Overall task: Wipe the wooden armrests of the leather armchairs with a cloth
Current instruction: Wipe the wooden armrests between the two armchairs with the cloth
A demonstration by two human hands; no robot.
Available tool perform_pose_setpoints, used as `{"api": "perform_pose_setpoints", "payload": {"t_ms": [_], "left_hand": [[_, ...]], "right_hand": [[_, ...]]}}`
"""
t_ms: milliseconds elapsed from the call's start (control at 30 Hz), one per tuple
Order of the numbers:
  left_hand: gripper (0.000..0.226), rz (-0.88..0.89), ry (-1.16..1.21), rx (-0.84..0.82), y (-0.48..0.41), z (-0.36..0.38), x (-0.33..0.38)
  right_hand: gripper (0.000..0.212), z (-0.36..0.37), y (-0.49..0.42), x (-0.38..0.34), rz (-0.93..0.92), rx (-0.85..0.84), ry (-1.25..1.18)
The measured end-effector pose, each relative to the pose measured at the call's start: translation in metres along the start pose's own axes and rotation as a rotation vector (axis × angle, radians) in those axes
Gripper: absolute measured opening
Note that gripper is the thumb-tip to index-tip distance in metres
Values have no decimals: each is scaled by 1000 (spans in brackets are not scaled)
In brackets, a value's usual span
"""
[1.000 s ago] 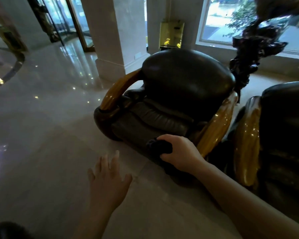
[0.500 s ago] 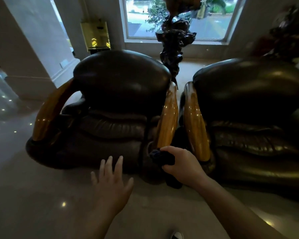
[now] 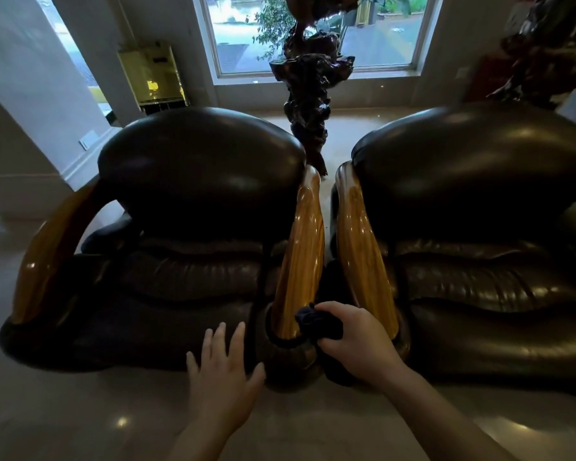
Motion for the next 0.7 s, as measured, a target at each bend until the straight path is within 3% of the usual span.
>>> {"api": "perform_pose_setpoints", "payload": {"t_ms": [400,700], "left_hand": [[79,43,21,-200,-92,30,2],[82,207,19,-365,-194,65,-29]], "right_hand": [[53,17,-61,34,117,-20,12],[50,72,-118,33,371,-64,-21]]}}
Point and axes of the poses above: each hand's wrist, its own y-axis away from the middle knuckle, its own z-axis out of the palm, x = y × z, the point moved 7 cm from there along -y, towards the middle knuckle, and after that the axes turned 14 degrees about y, right-handed, at the moved point
